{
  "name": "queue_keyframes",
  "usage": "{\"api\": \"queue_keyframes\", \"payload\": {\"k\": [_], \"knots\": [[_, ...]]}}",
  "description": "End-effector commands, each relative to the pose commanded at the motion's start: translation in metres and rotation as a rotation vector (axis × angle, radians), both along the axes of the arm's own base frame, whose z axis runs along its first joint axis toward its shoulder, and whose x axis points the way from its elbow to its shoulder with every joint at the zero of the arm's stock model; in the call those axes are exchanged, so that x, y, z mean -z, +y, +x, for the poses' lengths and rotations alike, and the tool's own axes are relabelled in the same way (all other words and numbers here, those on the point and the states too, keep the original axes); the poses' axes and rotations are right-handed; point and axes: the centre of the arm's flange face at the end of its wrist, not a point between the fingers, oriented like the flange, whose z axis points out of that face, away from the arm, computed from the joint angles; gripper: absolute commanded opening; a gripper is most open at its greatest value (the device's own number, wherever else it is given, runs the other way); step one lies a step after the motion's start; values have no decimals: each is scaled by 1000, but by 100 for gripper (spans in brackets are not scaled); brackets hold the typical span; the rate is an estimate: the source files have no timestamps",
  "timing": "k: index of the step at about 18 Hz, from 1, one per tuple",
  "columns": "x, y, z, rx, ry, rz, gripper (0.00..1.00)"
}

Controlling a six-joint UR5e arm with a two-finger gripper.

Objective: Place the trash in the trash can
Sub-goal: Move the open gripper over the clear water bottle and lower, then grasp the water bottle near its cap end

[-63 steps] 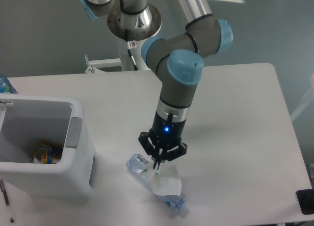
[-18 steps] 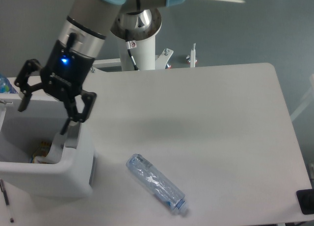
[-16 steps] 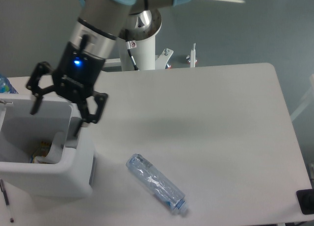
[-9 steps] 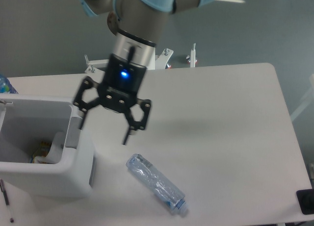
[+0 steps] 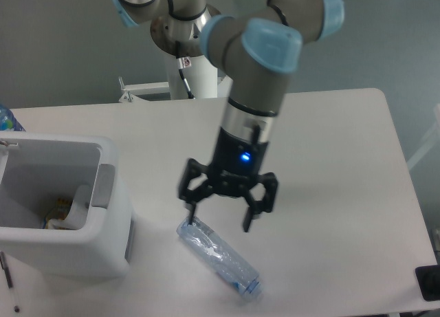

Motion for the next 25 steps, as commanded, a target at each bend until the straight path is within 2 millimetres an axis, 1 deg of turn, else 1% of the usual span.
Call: {"api": "queue_keyframes", "payload": {"k": [2,4,7,9,11,12,13,15,16,19,20,21,23,24,25], "knots": [[9,1,-3,-3,-12,-8,100],[18,2,-3,-23,-40,-19,100],[32,7,-7,-108,-93,-47,100],[40,11,-4,-144,-95,-84,100],[47,17,3,-141,-100,-106,100],[51,20,3,-155,-109,-119,100],[54,22,0,-180,-113,-131,100],[63,39,-1,-220,-114,-159,100],[69,44,-6,-250,-113,-185,100],[86,69,-6,-306,-112,-293,100],[93,73,-10,-313,-119,-325,100],[97,75,-12,-322,-120,-344,100],[105,81,-10,-321,-120,-373,100],[114,82,-10,-322,-115,-394,100],[122,87,-5,-320,-100,-418,100]]}}
